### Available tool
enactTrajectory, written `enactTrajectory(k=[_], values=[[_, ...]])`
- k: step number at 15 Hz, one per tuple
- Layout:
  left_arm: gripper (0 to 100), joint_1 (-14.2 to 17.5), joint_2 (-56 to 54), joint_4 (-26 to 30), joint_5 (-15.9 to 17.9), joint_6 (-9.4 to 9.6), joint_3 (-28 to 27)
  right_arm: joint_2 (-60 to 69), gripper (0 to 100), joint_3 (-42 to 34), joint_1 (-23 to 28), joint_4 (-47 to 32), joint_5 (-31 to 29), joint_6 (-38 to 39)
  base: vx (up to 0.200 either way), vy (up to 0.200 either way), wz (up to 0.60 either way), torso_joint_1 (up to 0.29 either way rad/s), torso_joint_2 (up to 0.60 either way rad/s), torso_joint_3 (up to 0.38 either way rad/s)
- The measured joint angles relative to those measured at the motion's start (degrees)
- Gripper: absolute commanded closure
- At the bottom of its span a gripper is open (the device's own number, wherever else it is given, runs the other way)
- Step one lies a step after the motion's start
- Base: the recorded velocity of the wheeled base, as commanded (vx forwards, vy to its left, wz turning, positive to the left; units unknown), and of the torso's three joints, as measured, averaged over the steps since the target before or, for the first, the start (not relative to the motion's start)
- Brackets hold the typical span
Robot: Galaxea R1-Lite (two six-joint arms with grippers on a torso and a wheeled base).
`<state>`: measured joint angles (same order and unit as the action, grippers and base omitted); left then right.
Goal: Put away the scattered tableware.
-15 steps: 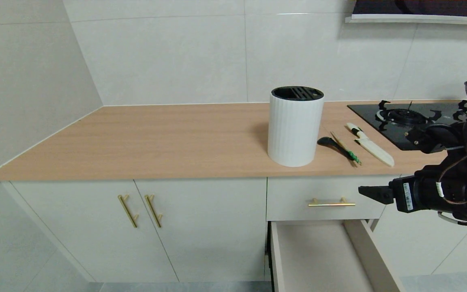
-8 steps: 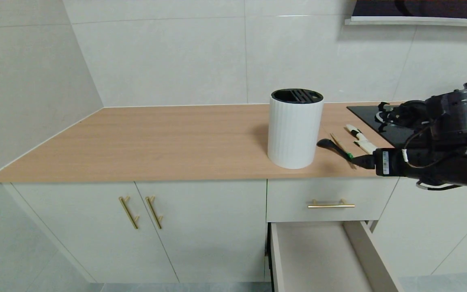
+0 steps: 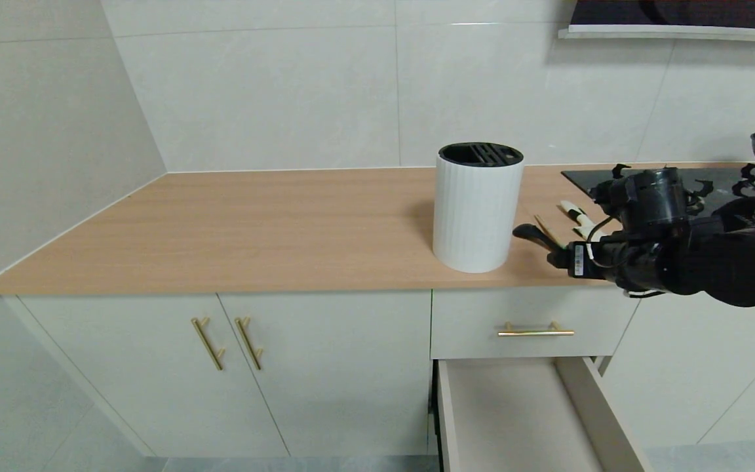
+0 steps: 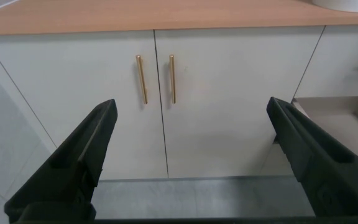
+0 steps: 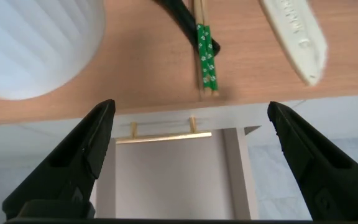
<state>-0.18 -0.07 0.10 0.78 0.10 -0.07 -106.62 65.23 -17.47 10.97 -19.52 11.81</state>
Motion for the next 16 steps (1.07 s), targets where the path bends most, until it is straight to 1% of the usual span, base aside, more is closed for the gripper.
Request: enactTrajectory(k=[6,14,15,16], values=[[0,0.0,0.0,0.0,0.0,0.0,0.0,-5.4,0,4.0,3.9,0.4,0.1,0.0,0.0,0.0,0.0,0.0,0.0,0.0],[0,0.0,0.0,0.0,0.0,0.0,0.0,-9.2,0,5.9,4.3,2.0,0.1,0.1,0.0,0.0,0.0,0.0,0.0,0.0],[0,0.0,0.0,0.0,0.0,0.0,0.0,-9.3,100,5.9,4.3,2.0,0.1,0.1,0.0,0.0,0.0,0.0,0.0,0.0],[0,0.0,0.0,0.0,0.0,0.0,0.0,-9.4,100,5.9,4.3,2.0,0.1,0.1,0.0,0.0,0.0,0.0,0.0,0.0]])
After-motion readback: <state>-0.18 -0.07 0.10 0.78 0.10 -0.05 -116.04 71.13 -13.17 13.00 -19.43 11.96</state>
